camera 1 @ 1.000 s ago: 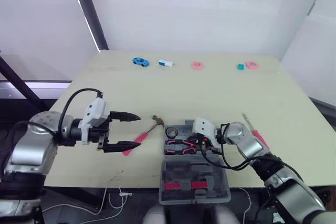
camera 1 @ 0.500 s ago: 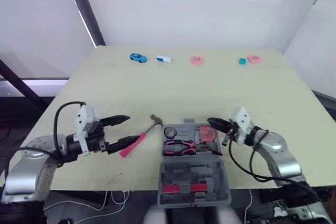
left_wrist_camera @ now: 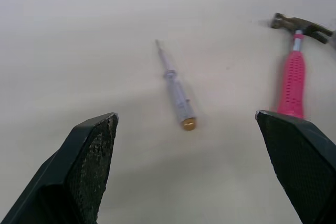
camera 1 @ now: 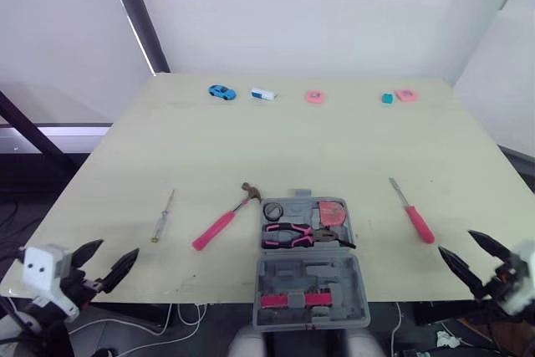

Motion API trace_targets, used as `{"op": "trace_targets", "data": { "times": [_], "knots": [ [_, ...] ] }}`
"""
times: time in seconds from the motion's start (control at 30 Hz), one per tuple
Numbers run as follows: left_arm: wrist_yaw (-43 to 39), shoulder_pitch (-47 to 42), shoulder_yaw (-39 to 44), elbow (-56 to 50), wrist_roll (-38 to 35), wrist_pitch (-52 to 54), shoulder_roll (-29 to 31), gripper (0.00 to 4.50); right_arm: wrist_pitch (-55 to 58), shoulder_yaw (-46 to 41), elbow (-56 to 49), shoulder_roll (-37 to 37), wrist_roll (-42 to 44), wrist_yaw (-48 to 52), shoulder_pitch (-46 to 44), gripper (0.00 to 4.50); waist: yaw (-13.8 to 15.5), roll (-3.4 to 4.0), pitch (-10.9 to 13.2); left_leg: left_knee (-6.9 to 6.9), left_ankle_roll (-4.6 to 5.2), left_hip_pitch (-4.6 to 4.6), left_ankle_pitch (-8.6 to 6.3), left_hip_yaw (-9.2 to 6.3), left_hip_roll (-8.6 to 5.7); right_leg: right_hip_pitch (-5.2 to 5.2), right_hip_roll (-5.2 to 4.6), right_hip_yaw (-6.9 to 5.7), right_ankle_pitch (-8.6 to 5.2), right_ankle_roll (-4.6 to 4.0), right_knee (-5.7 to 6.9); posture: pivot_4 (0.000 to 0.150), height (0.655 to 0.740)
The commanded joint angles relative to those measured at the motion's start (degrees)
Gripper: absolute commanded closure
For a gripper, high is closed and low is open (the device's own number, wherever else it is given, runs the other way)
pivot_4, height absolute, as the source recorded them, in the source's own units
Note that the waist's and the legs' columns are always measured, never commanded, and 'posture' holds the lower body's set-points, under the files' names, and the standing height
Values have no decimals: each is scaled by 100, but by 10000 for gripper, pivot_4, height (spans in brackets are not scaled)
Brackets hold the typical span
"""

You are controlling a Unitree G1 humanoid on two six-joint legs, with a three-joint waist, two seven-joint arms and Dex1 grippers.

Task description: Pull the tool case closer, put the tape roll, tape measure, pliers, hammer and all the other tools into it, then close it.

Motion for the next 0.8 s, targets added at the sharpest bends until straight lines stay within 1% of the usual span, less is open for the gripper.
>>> {"op": "trace_targets", "data": {
  "times": [0.03, 0.13, 0.23, 0.4, 0.5, 0.57, 0.63, 0.7, 0.73, 0.8],
  "knots": [
    [10, 176, 239, 218, 41, -272, 61, 0, -195, -439, 153, 37, 307, 109, 291, 930, -11, 0, 0, -4, -1, 0, -1, 3, 1, 0, -4, 0, 0, 0, -7, 1500, 7395],
    [-87, 247, 162, 241, 10, -327, 63, 0, -315, -513, 383, 43, 326, 208, 428, 930, -20, -2, -1, -11, -2, 0, -3, 6, 4, -3, -14, -4, 0, 0, -16, 1500, 7395],
    [-163, 178, 48, 220, 27, -399, 83, 0, -240, -500, 500, -33, 299, 158, 431, 930, -16, 3, 2, -18, -3, -1, -4, 5, 10, -9, -53, -29, 0, 0, -18, 1500, 7395],
    [-570, -11, -318, 35, 132, -465, 373, 0, 72, -313, 368, -347, 207, 73, 247, 930, -9, 5, 2, -27, -3, -2, -4, 3, 10, -13, -60, -48, 0, -1, -18, 1500, 7395],
    [-927, -255, -725, -281, 177, -494, 618, 0, 322, 23, 12, -724, 197, 331, 1, 930, -8, 7, 6, -29, -3, -4, -4, 6, 7, -14, -43, -50, 1, -1, -18, 1500, 7395],
    [-1145, -380, -1007, -432, 210, -474, 742, 0, 270, 317, -69, -952, -68, 396, -219, 930, -10, 9, 6, -27, -2, -3, -4, 7, 7, -13, -39, -49, 1, -2, -18, 1500, 7395],
    [-1307, -540, -1322, -508, 320, -464, 865, 0, 201, 658, -44, -1161, -395, 414, -507, 930, -15, 8, 4, -25, -2, -2, -3, 10, 8, -13, -38, -50, 1, -2, -18, 1500, 7395],
    [-1460, -768, -1624, -472, 412, -466, 952, 0, 196, 996, 41, -1299, -526, 540, -876, 930, -10, 7, 4, -25, 2, -2, -1, 13, 2, -12, -35, -50, 2, -3, -18, 1500, 7395],
    [-1539, -880, -1765, -432, 458, -496, 985, 0, 179, 1120, 102, -1336, -565, 596, -1032, 930, -6, 6, 5, -27, 24, -3, 12, 13, -18, -12, -33, -52, 8, -12, -17, 1500, 7395],
    [-1788, -1097, -2088, -348, 565, -545, 1062, 0, 114, 1452, 287, -1453, -716, 811, -1356, 930, 2, 6, 5, -30, 26, -10, 13, 14, -21, -10, -28, -55, 16, -25, -17, 1500, 7395]
  ]
}}
